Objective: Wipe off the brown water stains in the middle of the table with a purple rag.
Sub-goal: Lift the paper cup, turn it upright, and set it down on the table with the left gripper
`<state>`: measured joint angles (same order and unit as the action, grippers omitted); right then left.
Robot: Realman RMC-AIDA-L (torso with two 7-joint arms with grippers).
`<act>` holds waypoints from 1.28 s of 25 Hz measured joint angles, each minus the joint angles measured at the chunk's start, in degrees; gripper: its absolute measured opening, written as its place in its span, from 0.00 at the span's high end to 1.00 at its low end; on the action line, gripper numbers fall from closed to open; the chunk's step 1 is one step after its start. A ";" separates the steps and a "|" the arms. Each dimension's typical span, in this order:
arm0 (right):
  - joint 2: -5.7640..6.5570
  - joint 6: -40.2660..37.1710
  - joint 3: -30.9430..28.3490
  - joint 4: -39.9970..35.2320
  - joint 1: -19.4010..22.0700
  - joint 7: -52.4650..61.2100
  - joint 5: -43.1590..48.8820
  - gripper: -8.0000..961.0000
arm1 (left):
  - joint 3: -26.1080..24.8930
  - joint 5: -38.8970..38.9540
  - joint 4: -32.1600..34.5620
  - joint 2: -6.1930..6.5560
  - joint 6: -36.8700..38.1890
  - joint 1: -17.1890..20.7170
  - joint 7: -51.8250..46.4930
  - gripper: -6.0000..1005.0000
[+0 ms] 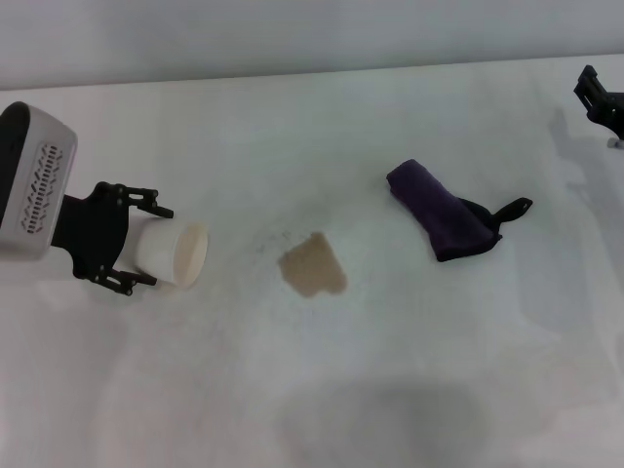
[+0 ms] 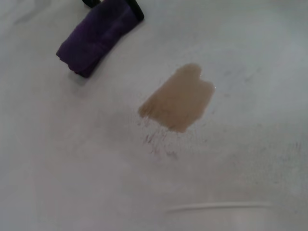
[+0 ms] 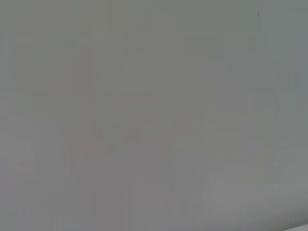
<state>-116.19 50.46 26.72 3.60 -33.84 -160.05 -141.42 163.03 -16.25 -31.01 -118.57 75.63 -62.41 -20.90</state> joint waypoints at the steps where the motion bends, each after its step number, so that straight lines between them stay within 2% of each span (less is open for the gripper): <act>1: 0.00 0.03 0.00 0.00 0.02 0.00 0.00 0.20 | 0.00 0.03 0.01 -0.01 0.01 0.08 0.05 0.13; 7: 0.00 0.06 0.00 0.00 0.11 0.00 0.15 0.20 | 0.01 3.18 -0.24 -0.20 -0.04 1.07 0.04 0.21; 10: 0.00 0.15 0.00 0.00 0.17 0.00 0.24 0.20 | 0.01 9.34 -0.46 -0.05 0.12 2.35 0.00 0.30; 15: 0.00 0.28 0.00 0.00 0.50 0.00 0.33 0.20 | 0.00 19.04 -0.52 0.13 1.26 4.64 -2.60 0.32; 19: 0.01 0.46 0.05 -0.01 1.06 0.00 0.35 0.20 | -0.08 34.53 0.61 0.10 6.24 9.70 -3.56 0.34; 21: 0.03 0.48 0.25 -0.06 1.34 0.00 0.38 0.20 | -0.07 44.11 2.88 0.13 9.33 13.70 -3.60 0.34; 24: 0.10 0.53 0.51 -0.19 1.59 0.00 0.44 0.20 | -0.07 53.64 7.05 0.13 10.97 18.37 -4.49 0.37; 28: 0.17 0.99 0.80 -0.35 1.65 -0.03 0.56 0.20 | -0.08 63.16 13.70 0.00 11.16 23.83 -4.89 0.40; 32: 0.22 1.25 4.87 -0.96 1.45 -0.40 0.68 0.20 | -0.20 71.80 20.65 -0.27 9.97 29.07 -4.47 0.43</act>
<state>-115.98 51.72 31.59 2.64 -32.39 -160.45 -140.74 162.84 55.55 -10.36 -118.84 85.60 -33.34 -25.37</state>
